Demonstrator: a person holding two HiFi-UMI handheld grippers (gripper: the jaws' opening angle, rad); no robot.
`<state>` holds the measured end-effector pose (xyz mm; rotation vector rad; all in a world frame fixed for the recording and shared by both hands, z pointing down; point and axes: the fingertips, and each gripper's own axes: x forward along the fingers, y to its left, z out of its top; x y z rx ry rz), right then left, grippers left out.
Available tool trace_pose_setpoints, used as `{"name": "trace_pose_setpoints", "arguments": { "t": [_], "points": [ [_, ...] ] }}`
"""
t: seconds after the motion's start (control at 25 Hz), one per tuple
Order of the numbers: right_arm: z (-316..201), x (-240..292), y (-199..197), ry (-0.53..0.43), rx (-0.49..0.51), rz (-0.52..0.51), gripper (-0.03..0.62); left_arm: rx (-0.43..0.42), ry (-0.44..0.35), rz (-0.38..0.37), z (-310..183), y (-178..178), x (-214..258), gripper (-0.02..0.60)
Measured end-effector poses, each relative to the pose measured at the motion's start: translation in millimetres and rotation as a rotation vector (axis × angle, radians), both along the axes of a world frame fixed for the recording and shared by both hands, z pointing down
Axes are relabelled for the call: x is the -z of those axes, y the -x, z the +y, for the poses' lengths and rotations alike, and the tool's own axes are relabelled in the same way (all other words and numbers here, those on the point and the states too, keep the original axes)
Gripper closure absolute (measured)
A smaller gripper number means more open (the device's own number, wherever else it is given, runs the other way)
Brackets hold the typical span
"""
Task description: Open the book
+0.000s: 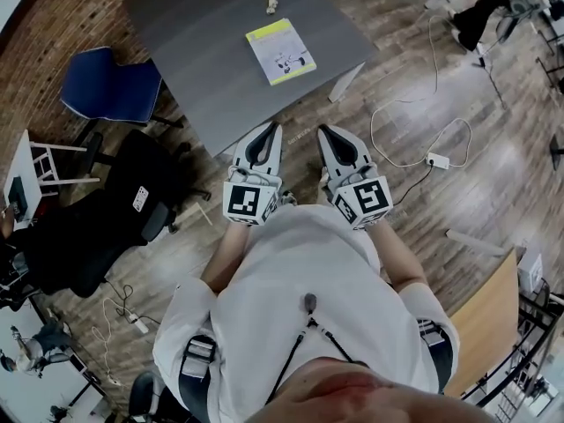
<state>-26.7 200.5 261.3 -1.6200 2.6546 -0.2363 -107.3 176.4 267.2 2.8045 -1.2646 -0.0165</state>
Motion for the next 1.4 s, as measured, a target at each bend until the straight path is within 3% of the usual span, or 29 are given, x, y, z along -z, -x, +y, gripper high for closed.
{"name": "trace_pose_setpoints", "arguments": {
  "t": [0.28, 0.88, 1.4],
  "points": [
    [-58, -4, -28, 0.013, 0.065, -0.014, 0.557, 0.064, -0.003, -0.016, -49, -26, -1, 0.552],
    [-239, -9, -108, 0.055, 0.206, -0.030, 0.557, 0.190, 0.036, -0.065, -210, -105, -13, 0.552],
    [-330, -21, -165, 0.069, 0.349, -0.017, 0.557, 0.315, 0.049, -0.103, -289, -164, -35, 0.552]
  ]
}}
